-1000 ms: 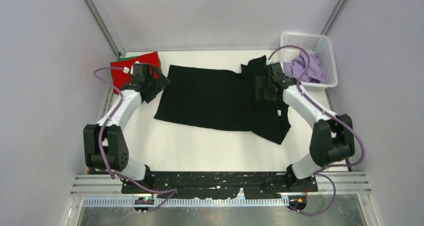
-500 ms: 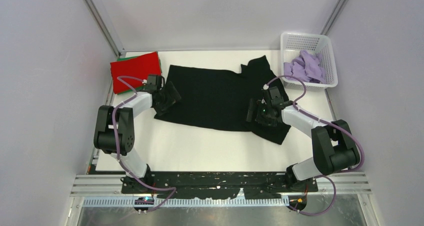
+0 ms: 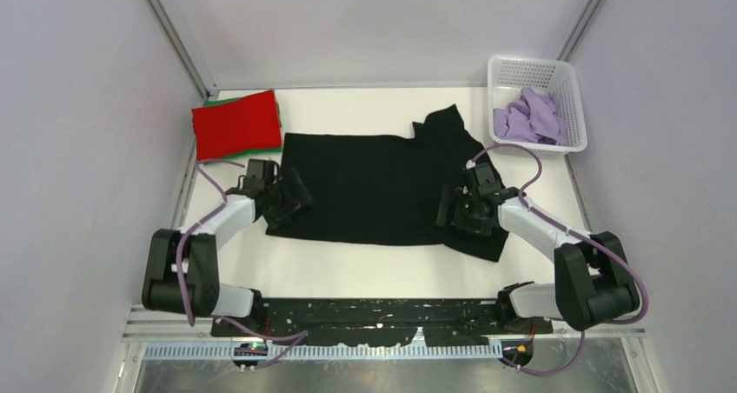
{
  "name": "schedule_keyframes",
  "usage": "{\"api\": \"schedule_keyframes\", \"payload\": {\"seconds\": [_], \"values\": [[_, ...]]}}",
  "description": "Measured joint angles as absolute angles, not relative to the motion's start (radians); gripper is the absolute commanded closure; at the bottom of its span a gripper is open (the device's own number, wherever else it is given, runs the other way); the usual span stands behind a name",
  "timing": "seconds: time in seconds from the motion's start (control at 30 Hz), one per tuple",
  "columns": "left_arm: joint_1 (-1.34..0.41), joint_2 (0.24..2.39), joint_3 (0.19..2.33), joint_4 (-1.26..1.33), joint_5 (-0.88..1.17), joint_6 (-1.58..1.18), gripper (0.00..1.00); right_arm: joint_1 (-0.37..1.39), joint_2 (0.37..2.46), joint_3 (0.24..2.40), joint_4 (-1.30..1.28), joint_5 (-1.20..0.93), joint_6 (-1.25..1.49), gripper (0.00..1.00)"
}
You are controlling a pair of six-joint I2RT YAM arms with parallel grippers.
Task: Fold and stack the t-shirts
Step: Fold the flattened tshirt in 1/3 of the way
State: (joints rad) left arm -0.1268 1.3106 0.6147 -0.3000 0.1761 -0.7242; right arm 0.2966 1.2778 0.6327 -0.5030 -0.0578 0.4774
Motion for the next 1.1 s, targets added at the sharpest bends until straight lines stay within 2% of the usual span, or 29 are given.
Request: {"api": "schedule_keyframes", "payload": {"seconds": [0.27,0.63,0.93,1.1], "values": [[-0.132,1.009,0.418,-0.342,0.179,-0.73,0.0,0.294,1.147,0.558,-0.609,-0.074,0.497,0.05],[-0.132,0.739,0.353,-0.561,0.18,-0.727,0.0,0.294,1.005,0.529,-0.737,-0.062,0.521,0.05],[-0.132,0.759,0.447,-0.597,0.192,-0.72,0.0,0.297,0.912,0.563,-0.635,-0.096,0.467,0.04],[-0.132,0.83,0.546,-0.538,0.192,-0.717,0.0,0.39,0.983,0.564,-0.464,-0.119,0.47,0.05]]}}
